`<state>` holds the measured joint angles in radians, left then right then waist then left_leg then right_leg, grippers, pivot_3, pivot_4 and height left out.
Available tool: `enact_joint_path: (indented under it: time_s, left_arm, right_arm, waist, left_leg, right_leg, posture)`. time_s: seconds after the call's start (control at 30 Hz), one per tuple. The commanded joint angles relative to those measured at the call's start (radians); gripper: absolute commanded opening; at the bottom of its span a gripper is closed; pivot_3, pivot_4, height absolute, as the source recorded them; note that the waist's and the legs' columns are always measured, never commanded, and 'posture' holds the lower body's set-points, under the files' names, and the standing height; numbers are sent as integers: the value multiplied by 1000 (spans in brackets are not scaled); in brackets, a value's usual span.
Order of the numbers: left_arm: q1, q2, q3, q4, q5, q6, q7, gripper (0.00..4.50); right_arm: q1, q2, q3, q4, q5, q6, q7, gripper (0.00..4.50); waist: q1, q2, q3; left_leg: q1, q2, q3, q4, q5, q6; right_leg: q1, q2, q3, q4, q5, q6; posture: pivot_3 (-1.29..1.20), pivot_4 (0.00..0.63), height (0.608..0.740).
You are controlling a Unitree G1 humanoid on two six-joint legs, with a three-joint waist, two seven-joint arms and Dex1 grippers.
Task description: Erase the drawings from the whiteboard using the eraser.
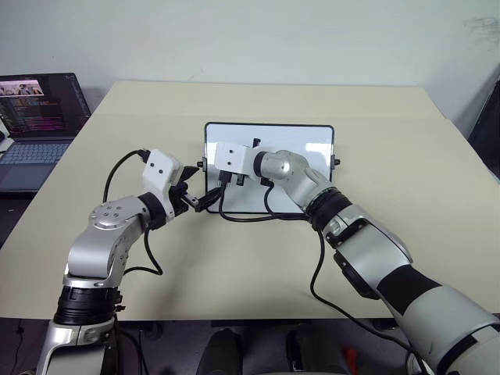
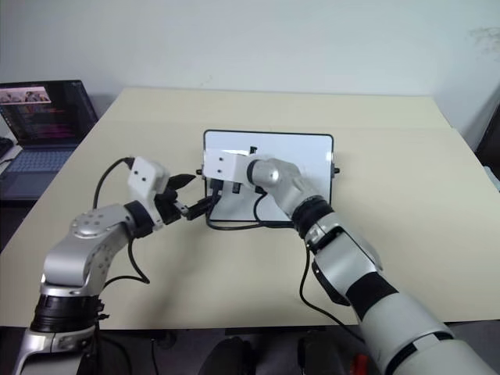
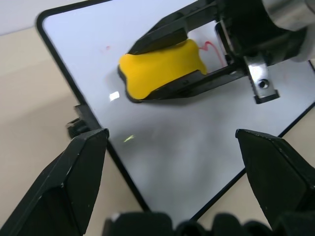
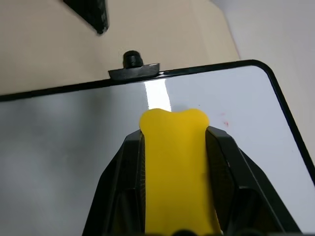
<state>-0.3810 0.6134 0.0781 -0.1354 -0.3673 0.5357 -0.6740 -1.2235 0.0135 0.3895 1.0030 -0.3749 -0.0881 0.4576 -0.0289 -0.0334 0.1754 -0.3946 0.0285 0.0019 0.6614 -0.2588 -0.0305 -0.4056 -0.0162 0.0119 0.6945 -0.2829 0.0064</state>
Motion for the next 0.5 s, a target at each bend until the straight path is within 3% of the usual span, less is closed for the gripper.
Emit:
enact_joint_path:
  time_s: [0.03, 0.23, 0.37, 0.5]
  left_arm:
    - [-42, -9, -1, 22, 15, -66, -19, 4500]
    - [-65, -40, -19, 67, 21, -106, -38, 4500]
    - [-74, -48, -24, 83, 18, -119, -59, 4500]
    - [-80, -47, -15, 100, 4, -126, -90, 4500]
  right_arm:
    - [102, -45, -153, -327, 161, 111, 41, 1320]
    - [463, -125, -259, -1114, 337, 549, 127, 1320]
    - [656, -211, -271, -1395, 356, 719, 120, 1320]
    - [768, -293, -264, -1538, 344, 809, 106, 1320]
  waist:
    - [2, 0, 0]
    - [3, 0, 0]
    - [1, 0, 0]
    - [-4, 1, 1]
  left_leg:
    - [-2, 0, -1, 0, 0, 0]
    - [-9, 1, -2, -3, -1, 0]
    - [-10, 1, -1, -3, -3, 0]
    - [-9, 1, 0, -3, -3, 0]
  right_leg:
    - [-1, 0, -1, -1, 0, 0]
    - [-2, 0, -3, -13, 0, 1]
    - [-3, -1, -3, -15, 0, 1]
    - [-3, 0, -2, -13, -1, 1]
  posture:
    - [0, 150, 740]
    - [0, 150, 740]
    - [0, 150, 740]
    - [0, 150, 740]
